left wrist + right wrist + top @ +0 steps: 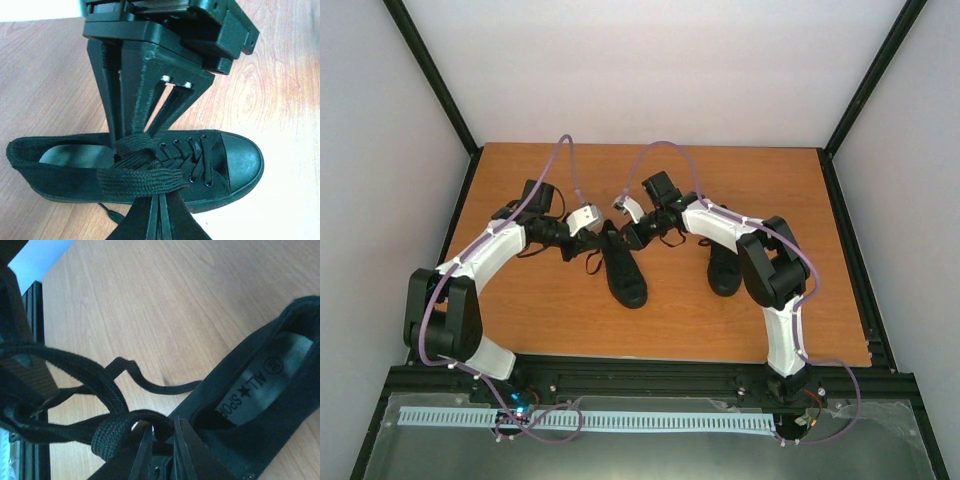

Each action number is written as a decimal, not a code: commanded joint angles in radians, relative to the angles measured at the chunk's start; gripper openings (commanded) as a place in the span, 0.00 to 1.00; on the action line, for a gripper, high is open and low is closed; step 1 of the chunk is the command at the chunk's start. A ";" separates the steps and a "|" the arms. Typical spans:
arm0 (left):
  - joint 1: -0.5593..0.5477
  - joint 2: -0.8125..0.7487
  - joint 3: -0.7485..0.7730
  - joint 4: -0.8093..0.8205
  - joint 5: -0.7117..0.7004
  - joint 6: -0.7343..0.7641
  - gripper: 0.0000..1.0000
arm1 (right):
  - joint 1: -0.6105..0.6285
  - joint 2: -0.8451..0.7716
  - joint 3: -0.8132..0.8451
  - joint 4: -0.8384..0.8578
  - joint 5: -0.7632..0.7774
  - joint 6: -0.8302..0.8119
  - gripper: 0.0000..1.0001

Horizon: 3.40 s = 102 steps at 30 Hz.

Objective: Tie the shoes
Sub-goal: Cross the shoelace with the shoelace.

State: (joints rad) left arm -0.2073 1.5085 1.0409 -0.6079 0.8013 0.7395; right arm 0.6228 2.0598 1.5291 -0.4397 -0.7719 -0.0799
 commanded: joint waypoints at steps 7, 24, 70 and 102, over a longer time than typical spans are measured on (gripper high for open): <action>0.006 -0.007 0.038 0.034 0.029 0.023 0.01 | 0.011 -0.033 -0.023 -0.080 -0.124 -0.107 0.11; 0.005 -0.025 0.025 -0.006 0.086 0.098 0.01 | 0.025 -0.016 0.011 -0.138 -0.175 -0.157 0.07; 0.026 -0.011 0.006 0.046 0.013 0.037 0.01 | -0.090 0.037 0.220 -0.218 -0.095 -0.023 0.03; 0.026 -0.013 0.016 0.023 0.084 0.114 0.01 | -0.032 0.209 0.366 -0.540 -0.157 -0.237 0.03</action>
State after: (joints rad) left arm -0.1864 1.5154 1.0405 -0.5846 0.8497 0.8078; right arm 0.5816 2.2265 1.8305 -0.9318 -0.9047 -0.2829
